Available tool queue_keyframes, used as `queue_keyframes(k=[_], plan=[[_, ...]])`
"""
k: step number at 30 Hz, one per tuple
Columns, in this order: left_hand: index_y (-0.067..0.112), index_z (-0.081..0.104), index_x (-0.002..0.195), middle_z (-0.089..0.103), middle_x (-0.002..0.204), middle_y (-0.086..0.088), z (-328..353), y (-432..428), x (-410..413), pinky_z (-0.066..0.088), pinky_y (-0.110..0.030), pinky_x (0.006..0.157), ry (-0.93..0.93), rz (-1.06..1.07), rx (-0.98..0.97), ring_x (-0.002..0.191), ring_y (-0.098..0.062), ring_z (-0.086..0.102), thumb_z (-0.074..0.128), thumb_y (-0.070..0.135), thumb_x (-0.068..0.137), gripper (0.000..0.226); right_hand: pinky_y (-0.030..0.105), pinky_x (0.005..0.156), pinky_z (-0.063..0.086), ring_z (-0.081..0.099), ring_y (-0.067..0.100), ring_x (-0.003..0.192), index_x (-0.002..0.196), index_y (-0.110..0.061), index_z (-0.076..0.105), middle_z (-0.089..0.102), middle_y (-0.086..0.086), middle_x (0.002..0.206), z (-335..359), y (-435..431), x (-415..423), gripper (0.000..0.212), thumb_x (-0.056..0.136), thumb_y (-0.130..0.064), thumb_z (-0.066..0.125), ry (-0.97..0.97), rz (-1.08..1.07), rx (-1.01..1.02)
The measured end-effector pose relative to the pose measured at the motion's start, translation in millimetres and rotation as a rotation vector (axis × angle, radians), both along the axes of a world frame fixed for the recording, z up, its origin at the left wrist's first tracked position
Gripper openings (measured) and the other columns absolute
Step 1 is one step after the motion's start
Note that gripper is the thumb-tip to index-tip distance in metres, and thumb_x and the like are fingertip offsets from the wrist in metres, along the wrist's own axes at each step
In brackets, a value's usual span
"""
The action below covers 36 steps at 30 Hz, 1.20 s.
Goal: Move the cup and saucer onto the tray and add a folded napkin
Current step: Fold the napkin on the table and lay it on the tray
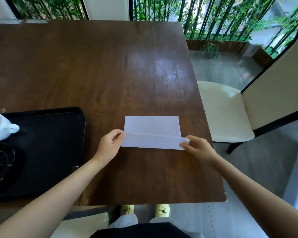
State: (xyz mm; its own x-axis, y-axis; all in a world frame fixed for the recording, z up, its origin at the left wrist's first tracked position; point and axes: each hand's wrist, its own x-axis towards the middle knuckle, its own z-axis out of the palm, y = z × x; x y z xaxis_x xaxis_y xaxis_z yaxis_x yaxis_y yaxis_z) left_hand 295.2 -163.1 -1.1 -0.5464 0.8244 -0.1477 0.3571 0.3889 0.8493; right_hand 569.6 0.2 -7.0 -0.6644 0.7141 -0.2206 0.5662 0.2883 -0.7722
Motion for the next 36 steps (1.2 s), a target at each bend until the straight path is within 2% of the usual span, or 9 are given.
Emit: queue_keyframes(k=[2, 7, 11, 13, 17, 24, 28, 32, 36], plan=[[0.021, 0.057, 0.096, 0.059, 0.091, 0.011, -1, 9, 0, 0.041, -0.006, 0.062, 0.002, 0.067, 0.043, 0.087, -0.006, 0.058, 0.047, 0.035, 0.094, 0.017, 0.010, 0.053, 0.037, 0.046, 0.000, 0.056, 0.069, -0.017, 0.056, 0.053, -0.011, 0.061, 1, 6, -11, 0.027, 0.089, -0.035, 0.058, 0.102, -0.142, -0.059], [0.022, 0.048, 0.094, 0.052, 0.082, 0.016, -7, 43, 0, 0.037, -0.006, 0.055, 0.068, 0.206, 0.074, 0.076, -0.002, 0.054, 0.041, 0.035, 0.096, 0.016, 0.015, 0.049, 0.033, 0.038, 0.008, 0.056, 0.069, -0.017, 0.045, 0.044, -0.007, 0.061, -4, 13, -51, 0.030, 0.095, -0.032, 0.048, 0.130, -0.394, 0.024], [0.016, 0.045, 0.091, 0.053, 0.077, 0.001, -17, 75, -3, 0.037, -0.026, 0.057, 0.124, 0.336, 0.034, 0.066, -0.013, 0.051, 0.033, 0.030, 0.098, 0.019, 0.021, 0.049, 0.033, 0.049, 0.007, 0.059, 0.085, -0.015, 0.047, 0.053, -0.006, 0.070, -14, 19, -83, 0.030, 0.098, -0.039, 0.035, 0.034, -0.554, 0.115], [0.014, 0.045, 0.093, 0.054, 0.080, -0.002, -25, 85, -4, 0.042, -0.032, 0.060, 0.180, 0.362, -0.040, 0.070, -0.022, 0.052, 0.030, 0.031, 0.099, 0.023, 0.029, 0.054, 0.038, 0.052, 0.016, 0.061, 0.084, -0.014, 0.045, 0.055, -0.002, 0.072, -18, 24, -95, 0.032, 0.098, -0.039, 0.032, -0.051, -0.609, 0.193], [0.012, 0.045, 0.095, 0.052, 0.076, 0.000, -36, 94, -9, 0.037, -0.030, 0.058, 0.379, 0.344, -0.161, 0.064, -0.020, 0.049, 0.027, 0.031, 0.099, 0.026, 0.036, 0.063, 0.047, 0.059, 0.027, 0.064, 0.085, -0.012, 0.045, 0.056, 0.001, 0.071, -26, 29, -106, 0.031, 0.100, -0.036, 0.032, -0.203, -0.621, 0.307], [0.010, 0.048, 0.095, 0.065, 0.079, -0.009, -41, 96, -6, 0.034, -0.028, 0.054, 0.583, 0.292, -0.260, 0.062, -0.024, 0.058, 0.028, 0.029, 0.099, 0.028, 0.036, 0.055, 0.045, 0.058, 0.029, 0.058, 0.081, -0.007, 0.049, 0.061, 0.009, 0.067, -32, 30, -109, 0.029, 0.099, -0.027, 0.037, -0.283, -0.574, 0.495], [0.006, 0.048, 0.094, 0.066, 0.082, -0.013, -42, 96, -5, 0.038, -0.034, 0.056, 0.614, 0.267, -0.263, 0.069, -0.035, 0.063, 0.029, 0.026, 0.100, 0.029, 0.039, 0.066, 0.038, 0.054, 0.031, 0.067, 0.079, -0.006, 0.051, 0.060, 0.011, 0.069, -35, 29, -109, 0.025, 0.097, -0.022, 0.042, -0.344, -0.569, 0.598], [0.003, 0.052, 0.091, 0.066, 0.079, -0.016, -40, 97, -6, 0.041, -0.040, 0.065, 0.636, 0.238, -0.213, 0.070, -0.034, 0.061, 0.036, 0.020, 0.098, 0.025, 0.040, 0.069, 0.038, 0.052, 0.029, 0.073, 0.085, -0.004, 0.054, 0.061, 0.012, 0.077, -42, 27, -107, 0.025, 0.097, -0.023, 0.043, -0.379, -0.601, 0.605], [0.005, 0.054, 0.099, 0.065, 0.094, -0.014, -38, 98, -7, 0.044, -0.037, 0.076, 0.567, 0.266, -0.216, 0.083, -0.028, 0.060, 0.040, 0.023, 0.097, 0.024, 0.039, 0.076, 0.037, 0.053, 0.029, 0.084, 0.095, -0.004, 0.055, 0.061, 0.012, 0.090, -42, 29, -107, 0.027, 0.098, -0.026, 0.039, -0.394, -0.597, 0.571]])
